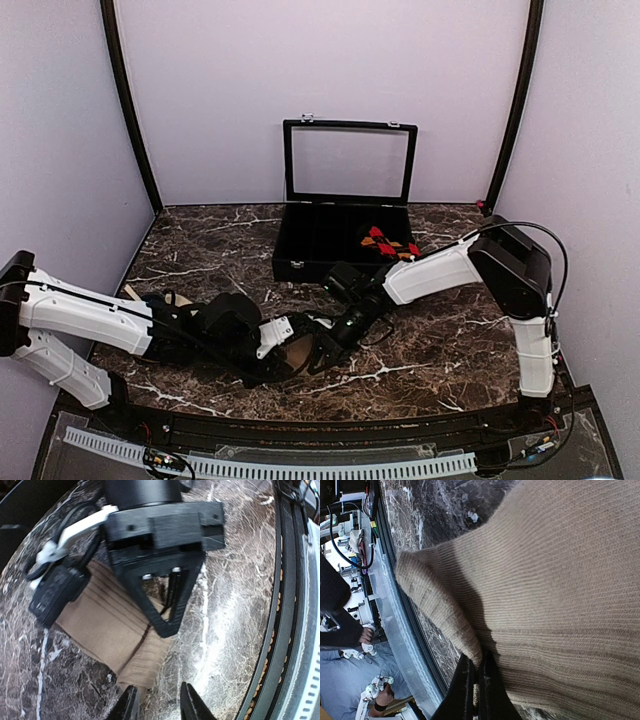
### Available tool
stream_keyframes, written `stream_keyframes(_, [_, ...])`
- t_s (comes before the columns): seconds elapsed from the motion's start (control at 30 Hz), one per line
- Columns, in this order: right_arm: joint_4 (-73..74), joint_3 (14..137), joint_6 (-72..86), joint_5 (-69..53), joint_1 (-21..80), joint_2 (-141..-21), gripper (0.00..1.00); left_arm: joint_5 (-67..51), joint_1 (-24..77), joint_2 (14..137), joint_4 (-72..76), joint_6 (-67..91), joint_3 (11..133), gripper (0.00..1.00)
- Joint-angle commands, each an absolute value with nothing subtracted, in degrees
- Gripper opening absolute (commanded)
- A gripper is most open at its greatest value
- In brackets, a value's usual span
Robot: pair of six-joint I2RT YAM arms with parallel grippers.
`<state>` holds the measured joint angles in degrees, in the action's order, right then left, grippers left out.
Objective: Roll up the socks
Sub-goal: Roll the sock at the center of the board.
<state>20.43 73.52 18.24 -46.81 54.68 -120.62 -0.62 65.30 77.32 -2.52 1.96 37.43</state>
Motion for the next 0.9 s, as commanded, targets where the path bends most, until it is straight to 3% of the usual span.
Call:
stream_keyframes(0.0, [22.81,75.17,18.15,-47.63,54.33,-122.21,0.0,3.29,67.73,79.19,-0.43,-5.07,37.0,0.31])
stream_keyframes(0.37, [24.48,75.76,17.55,-48.43,54.23,-123.01,0.0,10.85,69.79,83.59,2.13,-13.8,37.39,0.32])
stream_keyframes(0.87, [25.58,76.29,17.06,-49.17,54.06,-123.16,0.0,6.08,69.79,87.7,1.62,-19.31,39.14,0.33])
